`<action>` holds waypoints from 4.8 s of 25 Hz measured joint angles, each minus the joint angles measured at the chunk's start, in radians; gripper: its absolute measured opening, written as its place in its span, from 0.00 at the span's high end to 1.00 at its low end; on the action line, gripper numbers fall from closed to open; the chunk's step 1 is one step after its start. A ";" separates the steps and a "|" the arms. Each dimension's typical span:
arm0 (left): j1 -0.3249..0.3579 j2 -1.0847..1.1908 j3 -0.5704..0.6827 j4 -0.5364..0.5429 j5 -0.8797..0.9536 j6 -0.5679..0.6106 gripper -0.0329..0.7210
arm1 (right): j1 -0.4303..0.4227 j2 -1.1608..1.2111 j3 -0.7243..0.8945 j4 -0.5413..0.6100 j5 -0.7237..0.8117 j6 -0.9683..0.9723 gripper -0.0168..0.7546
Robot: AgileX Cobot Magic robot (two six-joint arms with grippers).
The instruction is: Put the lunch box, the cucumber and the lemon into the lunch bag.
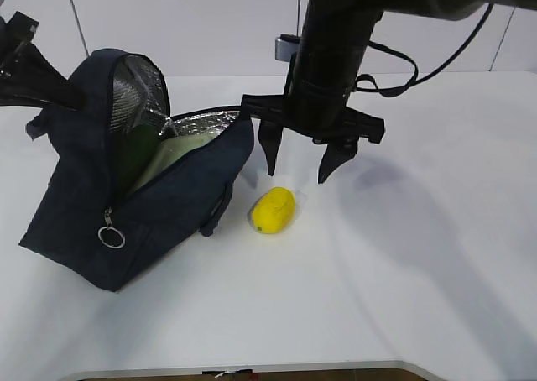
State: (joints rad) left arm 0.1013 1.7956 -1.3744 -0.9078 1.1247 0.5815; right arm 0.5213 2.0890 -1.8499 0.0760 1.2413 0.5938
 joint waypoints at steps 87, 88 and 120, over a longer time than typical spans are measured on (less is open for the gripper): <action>0.000 0.000 0.000 0.003 0.000 -0.002 0.98 | 0.004 0.193 -0.207 0.045 -0.022 -0.121 0.55; 0.000 0.000 0.000 0.003 0.000 -0.002 0.98 | 0.004 0.193 -0.241 0.063 -0.019 -0.157 0.55; 0.000 0.000 0.000 0.006 0.000 -0.002 0.98 | 0.056 0.288 -0.485 0.330 -0.106 -0.212 0.36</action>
State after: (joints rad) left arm 0.1013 1.7956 -1.3744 -0.9014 1.1247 0.5798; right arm 0.5769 2.3770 -2.3350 0.4055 1.1354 0.3814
